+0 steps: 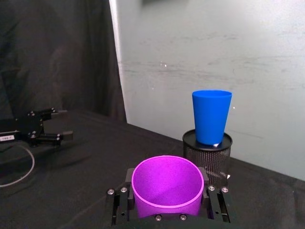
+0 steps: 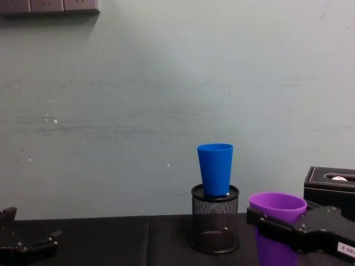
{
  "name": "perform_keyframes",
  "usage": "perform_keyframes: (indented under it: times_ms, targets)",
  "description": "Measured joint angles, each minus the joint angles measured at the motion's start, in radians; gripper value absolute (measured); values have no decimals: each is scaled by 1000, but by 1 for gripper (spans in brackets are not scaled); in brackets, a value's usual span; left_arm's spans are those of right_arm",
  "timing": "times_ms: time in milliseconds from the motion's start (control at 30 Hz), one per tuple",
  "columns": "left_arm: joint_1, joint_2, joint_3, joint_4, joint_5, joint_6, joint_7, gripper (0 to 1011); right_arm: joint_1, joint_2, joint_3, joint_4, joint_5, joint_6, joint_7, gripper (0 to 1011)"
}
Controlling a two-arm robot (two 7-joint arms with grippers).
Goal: Pick up one cup with a gripper and tap it against the other cup.
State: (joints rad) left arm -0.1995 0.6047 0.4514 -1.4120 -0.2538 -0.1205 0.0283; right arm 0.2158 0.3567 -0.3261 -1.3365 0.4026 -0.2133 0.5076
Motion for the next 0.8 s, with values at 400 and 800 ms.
perform_keyframes:
  times_ms: [400, 800]
  targets:
    - [0, 0, 0, 0, 0, 0, 0, 1011, -25, 6, 3, 13, 4, -20, 12, 752]
    - [0, 0, 0, 0, 0, 0, 0, 1011, -28, -7, -4, 62, -9, -49, 20, 752]
